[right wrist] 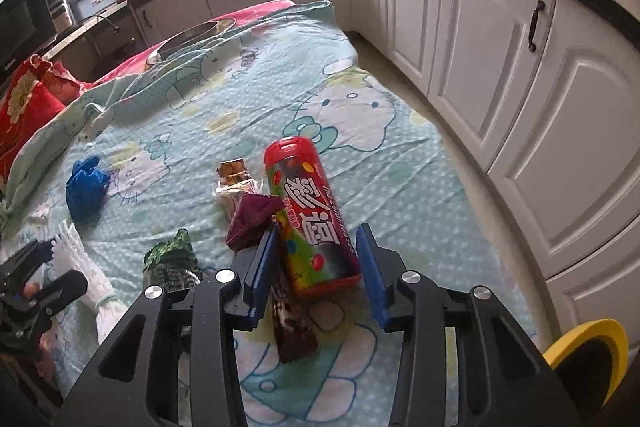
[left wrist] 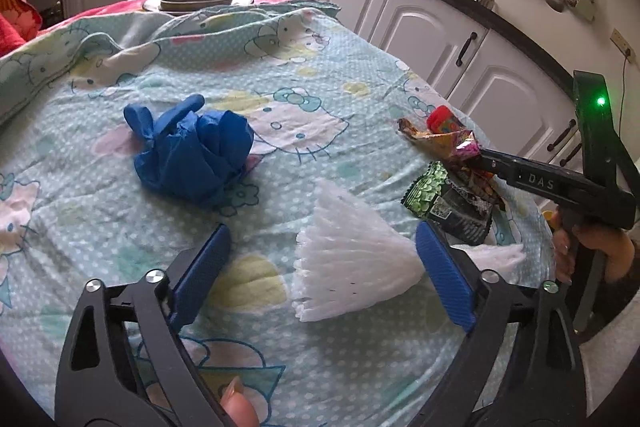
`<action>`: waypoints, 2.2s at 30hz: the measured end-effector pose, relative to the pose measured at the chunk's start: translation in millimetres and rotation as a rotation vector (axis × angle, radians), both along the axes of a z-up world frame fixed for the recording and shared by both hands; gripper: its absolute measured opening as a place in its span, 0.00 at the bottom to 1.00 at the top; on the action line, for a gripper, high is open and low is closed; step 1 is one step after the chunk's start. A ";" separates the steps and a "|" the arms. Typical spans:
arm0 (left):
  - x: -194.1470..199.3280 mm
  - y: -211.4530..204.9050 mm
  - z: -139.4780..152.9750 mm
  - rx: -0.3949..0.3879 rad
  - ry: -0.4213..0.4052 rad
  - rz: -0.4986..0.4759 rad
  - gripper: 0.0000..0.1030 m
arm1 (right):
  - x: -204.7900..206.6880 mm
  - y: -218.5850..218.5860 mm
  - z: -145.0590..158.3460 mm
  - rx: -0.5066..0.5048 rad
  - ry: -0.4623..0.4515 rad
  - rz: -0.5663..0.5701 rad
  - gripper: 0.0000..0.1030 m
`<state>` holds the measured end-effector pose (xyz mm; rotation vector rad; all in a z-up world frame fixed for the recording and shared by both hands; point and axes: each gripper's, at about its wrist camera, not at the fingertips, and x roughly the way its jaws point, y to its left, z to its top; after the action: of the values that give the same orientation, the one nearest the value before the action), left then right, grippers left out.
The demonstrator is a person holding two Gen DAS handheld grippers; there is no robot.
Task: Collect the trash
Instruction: 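Grasp the white plastic fan with the left gripper while the right grasps the red candy tube, then carry both items over the yellow bin and open both grippers to drop them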
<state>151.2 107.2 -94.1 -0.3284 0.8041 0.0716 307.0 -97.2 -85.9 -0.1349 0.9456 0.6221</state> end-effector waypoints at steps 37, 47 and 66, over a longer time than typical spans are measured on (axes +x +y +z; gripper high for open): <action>-31.4 -63.6 38.5 0.064 -0.091 -0.226 0.07 | -90.8 -87.1 2.2 0.108 0.002 -0.183 0.32; -30.5 -92.1 55.5 0.111 -0.143 -0.271 0.07 | -115.4 -116.9 30.9 0.162 -0.049 -0.203 0.31; -17.0 -149.6 87.0 0.177 -0.233 -0.363 0.07 | -150.5 -185.6 73.2 0.219 -0.146 -0.297 0.31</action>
<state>134.2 -42.5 -7.1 -0.0186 0.6102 -0.2316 156.5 -282.7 -12.7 0.1521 0.7324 0.4302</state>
